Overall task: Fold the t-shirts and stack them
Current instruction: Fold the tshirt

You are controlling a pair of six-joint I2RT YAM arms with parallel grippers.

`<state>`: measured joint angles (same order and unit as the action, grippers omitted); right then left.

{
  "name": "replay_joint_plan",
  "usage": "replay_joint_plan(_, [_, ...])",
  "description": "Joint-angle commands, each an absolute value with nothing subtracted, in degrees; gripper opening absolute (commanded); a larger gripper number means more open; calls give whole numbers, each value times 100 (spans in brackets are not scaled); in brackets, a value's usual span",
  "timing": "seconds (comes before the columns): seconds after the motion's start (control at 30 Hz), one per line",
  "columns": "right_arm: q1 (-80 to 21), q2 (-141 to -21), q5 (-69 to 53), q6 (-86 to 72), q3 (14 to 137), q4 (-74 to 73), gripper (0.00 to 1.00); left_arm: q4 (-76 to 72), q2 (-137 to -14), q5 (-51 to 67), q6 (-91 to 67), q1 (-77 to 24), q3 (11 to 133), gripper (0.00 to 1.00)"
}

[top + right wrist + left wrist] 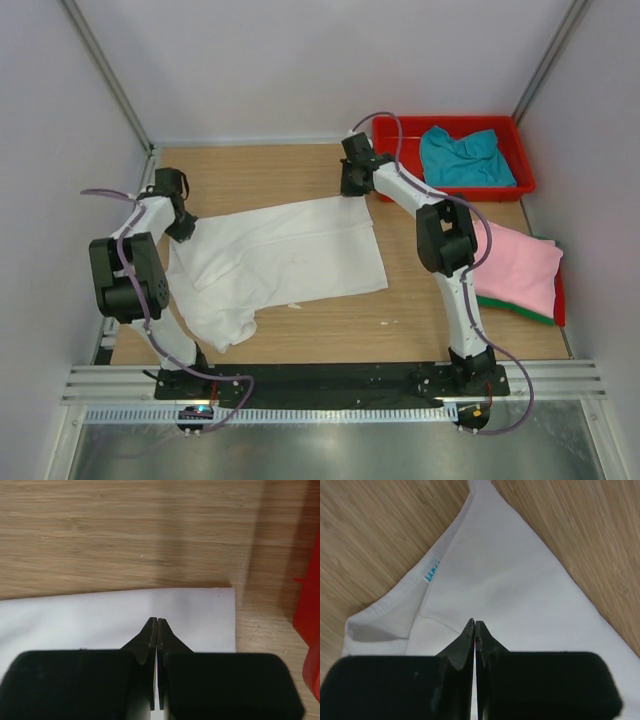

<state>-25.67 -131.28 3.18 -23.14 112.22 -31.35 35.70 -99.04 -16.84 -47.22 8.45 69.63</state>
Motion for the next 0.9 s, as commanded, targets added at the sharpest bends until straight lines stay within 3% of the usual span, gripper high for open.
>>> replay_joint_plan(0.0, [-2610,-13324,668,-2347,11400,-3041,2,2998,-10089,-1661,-4641,931,7241,0])
replay_joint_plan(0.63, [-2505,-14326,897,-2496,12304,-3393,6,3463,-12339,-1574,-4711,1186,8736,0])
replay_joint_plan(0.87, [-2417,-14747,703,-2558,12866,-3095,12,3797,-13060,-1407,-4579,1248,10000,0])
